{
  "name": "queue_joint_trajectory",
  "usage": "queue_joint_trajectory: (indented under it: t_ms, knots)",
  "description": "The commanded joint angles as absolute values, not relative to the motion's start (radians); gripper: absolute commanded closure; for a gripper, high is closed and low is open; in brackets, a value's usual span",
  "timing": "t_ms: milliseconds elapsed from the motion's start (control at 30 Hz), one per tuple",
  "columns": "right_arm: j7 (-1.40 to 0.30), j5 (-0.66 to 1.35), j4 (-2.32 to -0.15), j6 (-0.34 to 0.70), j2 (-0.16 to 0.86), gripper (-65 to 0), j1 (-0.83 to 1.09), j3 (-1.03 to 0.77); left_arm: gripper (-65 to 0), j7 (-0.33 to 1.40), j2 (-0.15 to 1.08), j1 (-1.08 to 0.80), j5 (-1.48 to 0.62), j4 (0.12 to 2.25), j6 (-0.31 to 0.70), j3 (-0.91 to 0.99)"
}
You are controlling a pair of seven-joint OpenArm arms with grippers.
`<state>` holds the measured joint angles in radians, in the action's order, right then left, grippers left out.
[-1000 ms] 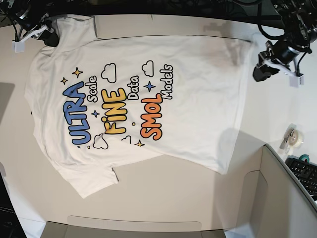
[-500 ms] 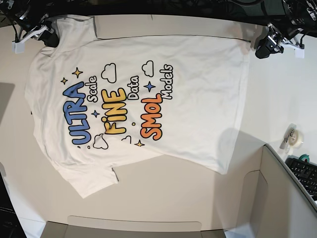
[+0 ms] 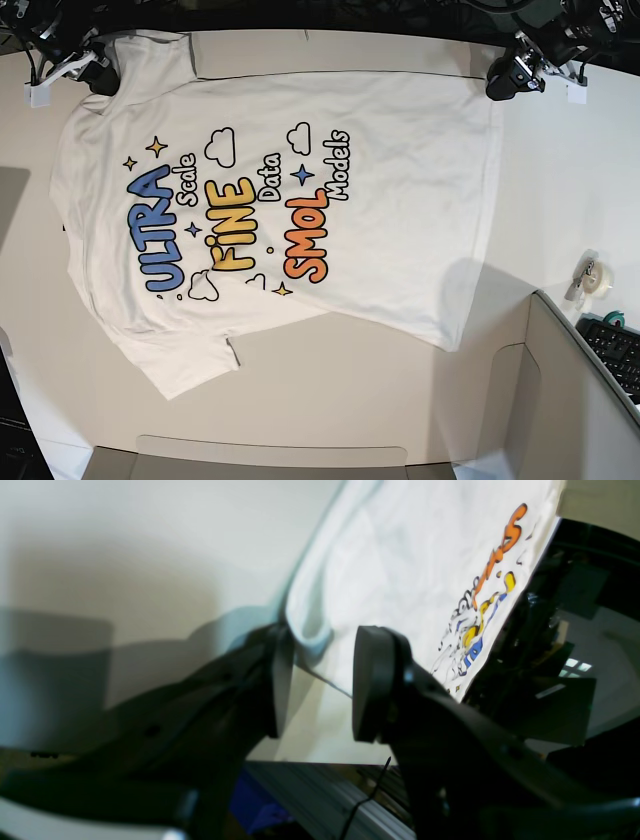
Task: Layout the t-shirt on the table in an organized manner, then fold the t-shirt properly
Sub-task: 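Pull the shoulder fabric with the left gripper toward the collar edge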
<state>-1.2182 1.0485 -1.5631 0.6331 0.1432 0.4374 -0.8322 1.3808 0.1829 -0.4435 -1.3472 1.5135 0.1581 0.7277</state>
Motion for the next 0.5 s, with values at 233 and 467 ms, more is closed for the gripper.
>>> queue_joint_trajectory:
  t_ms: [233,467]
  knots:
    - [-1.274,0.932,-1.555,0.627,0.148,0.0,0.455,-0.834,-20.5,1.342,0.209,-0.453,-1.307,1.526,0.148,0.71]
    - [-1.277,0.932,-1.555,0.627,0.145,0.0,0.456,-0.828,-15.1,1.346,0.2,-0.449,-1.273,1.526,0.148,0.704]
